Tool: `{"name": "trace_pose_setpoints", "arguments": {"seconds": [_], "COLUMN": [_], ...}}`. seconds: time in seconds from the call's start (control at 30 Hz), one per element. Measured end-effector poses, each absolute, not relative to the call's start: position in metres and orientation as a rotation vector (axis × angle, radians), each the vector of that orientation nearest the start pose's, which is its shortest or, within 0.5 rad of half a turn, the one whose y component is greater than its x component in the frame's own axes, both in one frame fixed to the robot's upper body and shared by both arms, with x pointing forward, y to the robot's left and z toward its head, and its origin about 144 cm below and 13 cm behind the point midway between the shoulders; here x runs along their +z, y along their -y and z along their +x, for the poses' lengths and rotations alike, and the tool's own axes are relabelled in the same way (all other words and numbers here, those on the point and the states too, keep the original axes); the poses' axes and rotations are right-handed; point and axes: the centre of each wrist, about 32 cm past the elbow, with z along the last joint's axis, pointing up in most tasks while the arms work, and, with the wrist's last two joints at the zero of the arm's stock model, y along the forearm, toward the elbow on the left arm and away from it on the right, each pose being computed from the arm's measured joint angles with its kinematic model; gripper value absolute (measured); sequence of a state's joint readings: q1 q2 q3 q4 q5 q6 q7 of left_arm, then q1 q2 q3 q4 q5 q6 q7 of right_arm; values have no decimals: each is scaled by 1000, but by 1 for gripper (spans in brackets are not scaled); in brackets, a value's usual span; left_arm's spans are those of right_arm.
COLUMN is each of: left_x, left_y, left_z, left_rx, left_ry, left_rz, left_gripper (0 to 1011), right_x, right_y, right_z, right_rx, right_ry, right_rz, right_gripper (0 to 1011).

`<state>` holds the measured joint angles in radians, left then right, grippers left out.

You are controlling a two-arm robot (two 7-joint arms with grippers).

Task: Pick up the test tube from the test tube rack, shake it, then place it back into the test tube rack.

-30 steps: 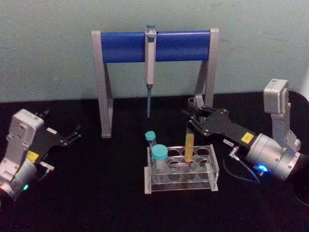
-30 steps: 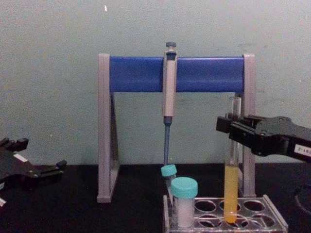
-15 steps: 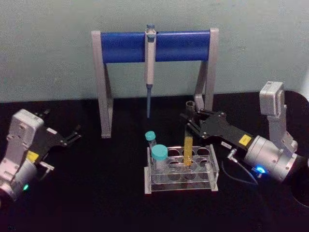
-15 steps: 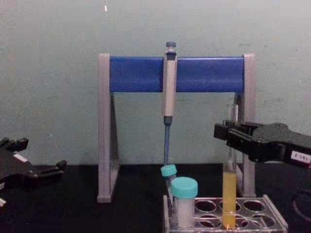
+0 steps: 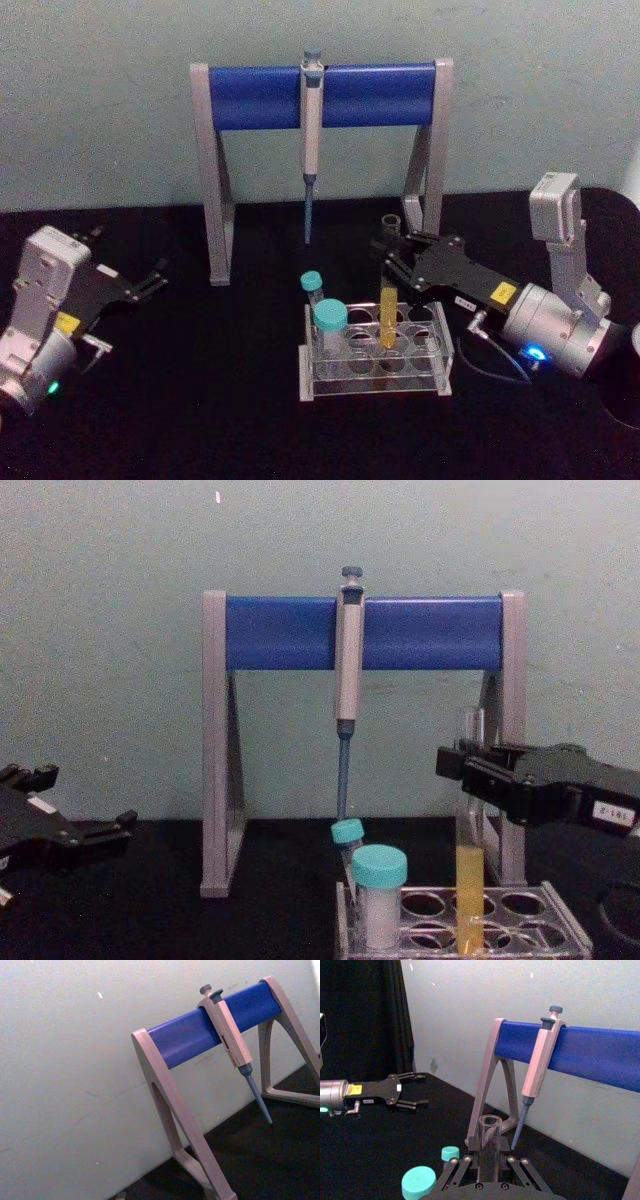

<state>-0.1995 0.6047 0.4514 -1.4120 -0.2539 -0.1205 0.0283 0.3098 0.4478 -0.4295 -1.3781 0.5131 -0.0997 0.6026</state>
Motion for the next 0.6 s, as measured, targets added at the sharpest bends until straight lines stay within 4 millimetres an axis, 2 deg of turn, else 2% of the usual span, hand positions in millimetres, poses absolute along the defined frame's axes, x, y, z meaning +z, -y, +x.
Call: {"name": "trace_pose_setpoints", "arguments": {"seconds": [0.6], "left_x": [1140], "left_y": [-310], "left_z": [489], "left_rx": [1248], "left_ry": [285], "left_rz": [304], "left_gripper": [1001], "right_x": [1163], "right_y": [263], "right_z": [527], "right_rx": [-673], "right_ry": [30], "right_rz": [-18], "right_gripper": [235]}}
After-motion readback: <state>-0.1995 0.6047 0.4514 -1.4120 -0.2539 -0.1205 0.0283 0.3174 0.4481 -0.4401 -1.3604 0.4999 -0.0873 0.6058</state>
